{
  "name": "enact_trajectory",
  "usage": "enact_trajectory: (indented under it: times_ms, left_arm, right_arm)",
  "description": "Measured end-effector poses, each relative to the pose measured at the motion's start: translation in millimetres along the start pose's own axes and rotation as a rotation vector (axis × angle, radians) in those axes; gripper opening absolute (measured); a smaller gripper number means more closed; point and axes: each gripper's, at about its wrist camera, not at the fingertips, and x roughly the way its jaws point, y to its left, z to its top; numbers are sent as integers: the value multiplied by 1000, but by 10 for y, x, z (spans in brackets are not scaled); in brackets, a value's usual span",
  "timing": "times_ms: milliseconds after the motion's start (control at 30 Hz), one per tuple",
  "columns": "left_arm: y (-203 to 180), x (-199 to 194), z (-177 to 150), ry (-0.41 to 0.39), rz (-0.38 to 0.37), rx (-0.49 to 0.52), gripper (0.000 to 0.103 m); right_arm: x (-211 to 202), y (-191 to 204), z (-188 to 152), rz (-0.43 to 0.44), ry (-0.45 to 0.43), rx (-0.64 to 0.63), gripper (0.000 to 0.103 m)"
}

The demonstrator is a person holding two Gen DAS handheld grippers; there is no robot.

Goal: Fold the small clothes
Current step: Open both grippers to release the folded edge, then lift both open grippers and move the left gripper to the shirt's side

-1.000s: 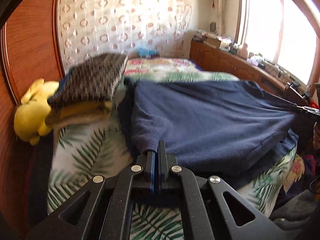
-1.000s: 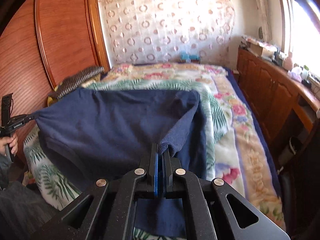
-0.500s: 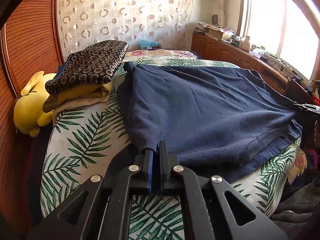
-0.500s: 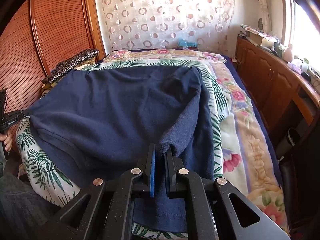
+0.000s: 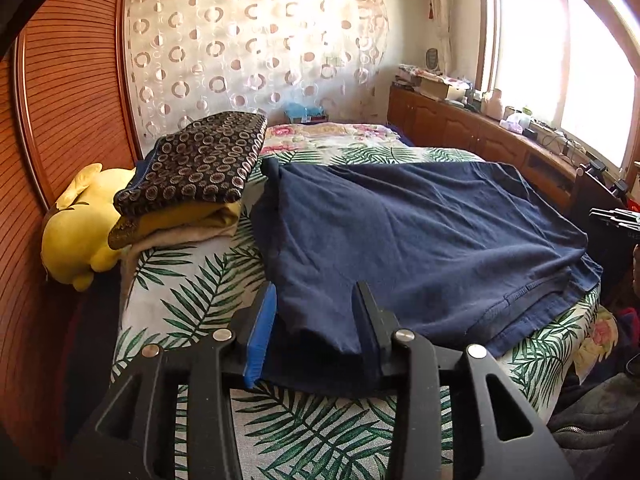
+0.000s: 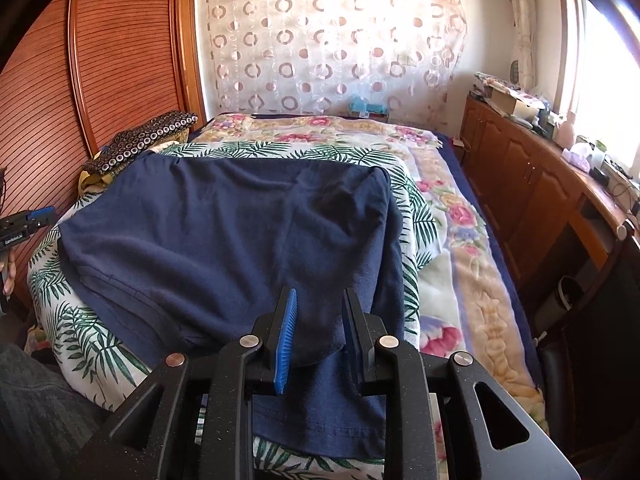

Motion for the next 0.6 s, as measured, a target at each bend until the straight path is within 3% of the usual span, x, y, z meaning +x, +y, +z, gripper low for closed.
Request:
enact_trajectory:
  times_ms: [167, 500, 600]
  left_arm:
    - [42, 74, -18, 18, 10, -17, 70]
    - [45, 222, -37, 33, 55, -15, 71]
    - [33, 253, -29, 33, 61, -14, 71]
  right_arm:
    - [184, 90, -41, 3, -9, 5, 27]
    - [493, 336, 58, 10, -60, -6, 27]
    - [569, 442, 122, 53, -71, -9, 27]
